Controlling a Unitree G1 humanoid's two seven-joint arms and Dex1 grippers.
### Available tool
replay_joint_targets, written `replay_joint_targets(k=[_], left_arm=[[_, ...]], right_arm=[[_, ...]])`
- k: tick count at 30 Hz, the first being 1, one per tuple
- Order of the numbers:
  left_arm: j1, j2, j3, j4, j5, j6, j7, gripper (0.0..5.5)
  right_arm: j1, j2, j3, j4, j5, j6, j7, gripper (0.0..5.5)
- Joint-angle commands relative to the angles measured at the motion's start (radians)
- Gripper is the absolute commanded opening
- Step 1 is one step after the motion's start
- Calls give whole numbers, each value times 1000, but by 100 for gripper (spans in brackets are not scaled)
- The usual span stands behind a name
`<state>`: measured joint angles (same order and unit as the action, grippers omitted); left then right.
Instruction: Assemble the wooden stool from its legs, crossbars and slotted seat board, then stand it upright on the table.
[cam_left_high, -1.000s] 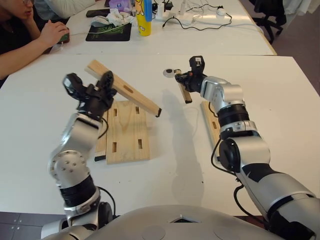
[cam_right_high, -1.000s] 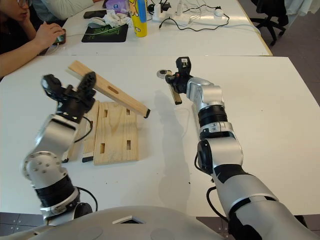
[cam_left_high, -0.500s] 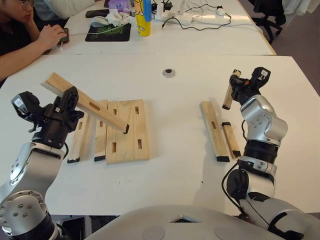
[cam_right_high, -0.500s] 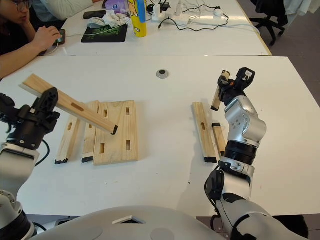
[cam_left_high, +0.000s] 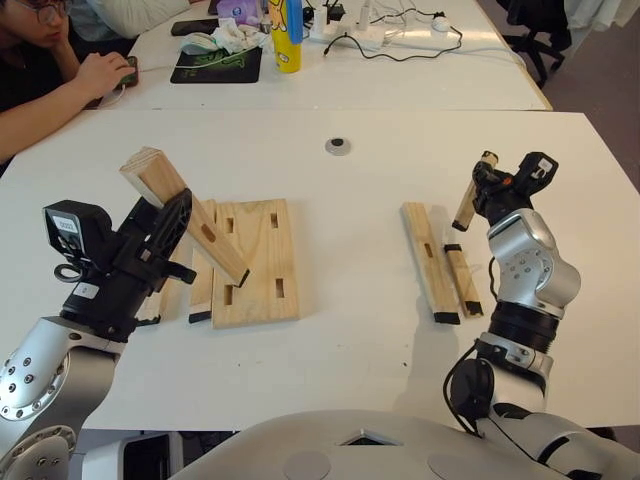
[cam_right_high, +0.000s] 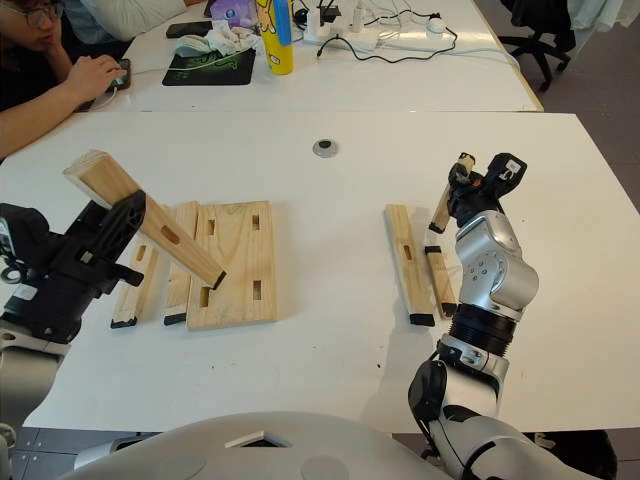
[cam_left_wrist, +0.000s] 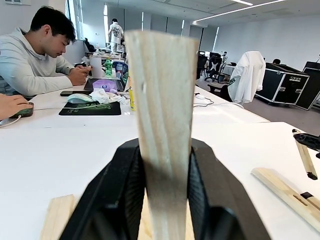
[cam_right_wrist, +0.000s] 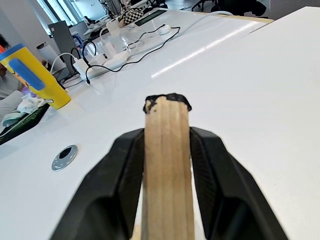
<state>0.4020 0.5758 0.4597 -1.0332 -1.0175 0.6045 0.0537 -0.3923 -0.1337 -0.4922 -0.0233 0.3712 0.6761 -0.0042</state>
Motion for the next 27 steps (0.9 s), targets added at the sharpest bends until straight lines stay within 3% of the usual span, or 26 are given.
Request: replay_joint_targets(k=[1,8,14,18,27], left_arm=[[-11,26,37,24,64,-18,-6,104],[-44,53,64,44,-51,34,73,104],[51,69,129,31,-153,56,136,104],[-35,160,86,133,-221,104,98,104],[-92,208,51,184,-384,103,165,104]], right_arm=[[18,-1,3,-14,19,-4,-12,130],[58,9,-10,-37,22,-5,-39,130],[48,11,1,-2,27,-23,-41,130],[122,27,-43,-100,46,-20,-83,130],[147,30,-43,-131,56,-24,-110,130]])
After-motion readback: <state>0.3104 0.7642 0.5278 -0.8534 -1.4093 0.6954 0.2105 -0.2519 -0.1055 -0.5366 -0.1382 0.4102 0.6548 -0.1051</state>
